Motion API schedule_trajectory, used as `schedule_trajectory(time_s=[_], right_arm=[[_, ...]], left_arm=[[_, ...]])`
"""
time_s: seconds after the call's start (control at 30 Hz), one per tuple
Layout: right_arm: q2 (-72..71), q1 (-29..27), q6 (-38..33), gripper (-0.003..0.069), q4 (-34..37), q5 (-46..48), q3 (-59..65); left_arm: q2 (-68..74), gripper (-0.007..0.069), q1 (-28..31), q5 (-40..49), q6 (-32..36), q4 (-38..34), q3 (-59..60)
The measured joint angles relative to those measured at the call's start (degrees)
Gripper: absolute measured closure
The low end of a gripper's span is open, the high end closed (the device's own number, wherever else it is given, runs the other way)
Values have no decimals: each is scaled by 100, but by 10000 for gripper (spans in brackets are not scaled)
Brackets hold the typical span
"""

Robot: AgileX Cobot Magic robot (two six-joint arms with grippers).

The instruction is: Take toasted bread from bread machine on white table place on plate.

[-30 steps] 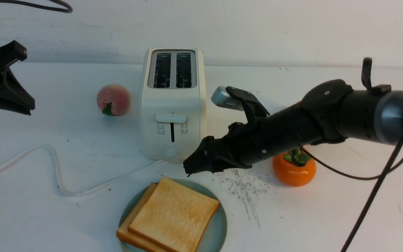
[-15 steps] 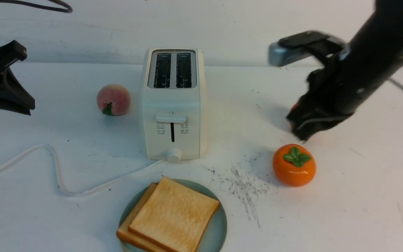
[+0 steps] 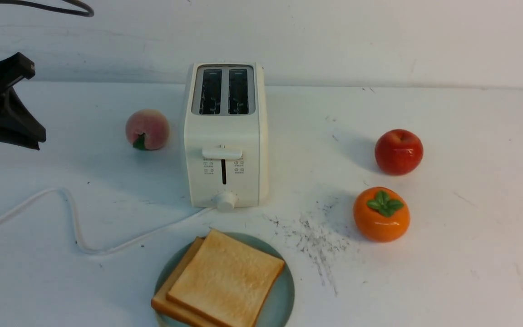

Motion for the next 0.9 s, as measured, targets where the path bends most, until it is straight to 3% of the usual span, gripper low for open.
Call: schedule_trajectory(time_s=[0.13, 0.37, 0.6, 0.9], right_arm=[[-1575, 0, 174, 665, 342, -2133, 2136], [-2500, -5, 204, 658, 357, -4419, 4456], [-2500, -5, 204, 654, 369, -4917, 4928], [-2500, -5, 204, 645, 398, -4730, 5039]], left_arm=[[0, 539, 0, 13, 0, 0, 0], [0, 537, 0, 18, 5, 55, 0], [0, 533, 0, 18, 11, 71, 0], [0, 522, 0, 18, 20, 71, 0]])
